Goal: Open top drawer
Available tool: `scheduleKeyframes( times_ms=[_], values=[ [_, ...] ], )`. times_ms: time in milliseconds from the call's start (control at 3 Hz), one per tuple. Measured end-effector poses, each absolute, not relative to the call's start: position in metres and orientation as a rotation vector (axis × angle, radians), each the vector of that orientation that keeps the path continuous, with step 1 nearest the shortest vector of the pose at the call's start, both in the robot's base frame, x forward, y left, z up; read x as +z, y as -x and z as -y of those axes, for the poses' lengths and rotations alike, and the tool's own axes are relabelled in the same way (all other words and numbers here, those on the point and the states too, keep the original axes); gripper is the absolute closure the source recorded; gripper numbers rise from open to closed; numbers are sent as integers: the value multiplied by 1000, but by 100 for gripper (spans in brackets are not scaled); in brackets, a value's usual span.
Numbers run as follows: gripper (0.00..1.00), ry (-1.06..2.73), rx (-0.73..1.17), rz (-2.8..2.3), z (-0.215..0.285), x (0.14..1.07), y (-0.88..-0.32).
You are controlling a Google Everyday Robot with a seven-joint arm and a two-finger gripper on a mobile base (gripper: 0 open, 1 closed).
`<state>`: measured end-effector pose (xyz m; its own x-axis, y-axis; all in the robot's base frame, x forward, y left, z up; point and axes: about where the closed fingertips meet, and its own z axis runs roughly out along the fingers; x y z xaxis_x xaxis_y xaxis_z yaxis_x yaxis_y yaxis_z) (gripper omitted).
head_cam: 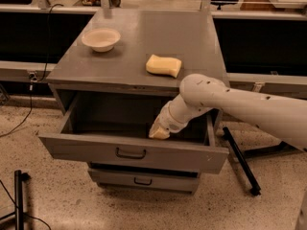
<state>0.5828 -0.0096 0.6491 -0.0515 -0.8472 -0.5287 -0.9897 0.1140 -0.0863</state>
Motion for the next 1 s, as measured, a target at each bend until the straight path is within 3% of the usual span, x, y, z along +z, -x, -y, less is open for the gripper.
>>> scheduleKeyframes(
  times_ms=[1000],
  values=[
    [100,1958,624,-1877,-37,623,-528]
  ],
)
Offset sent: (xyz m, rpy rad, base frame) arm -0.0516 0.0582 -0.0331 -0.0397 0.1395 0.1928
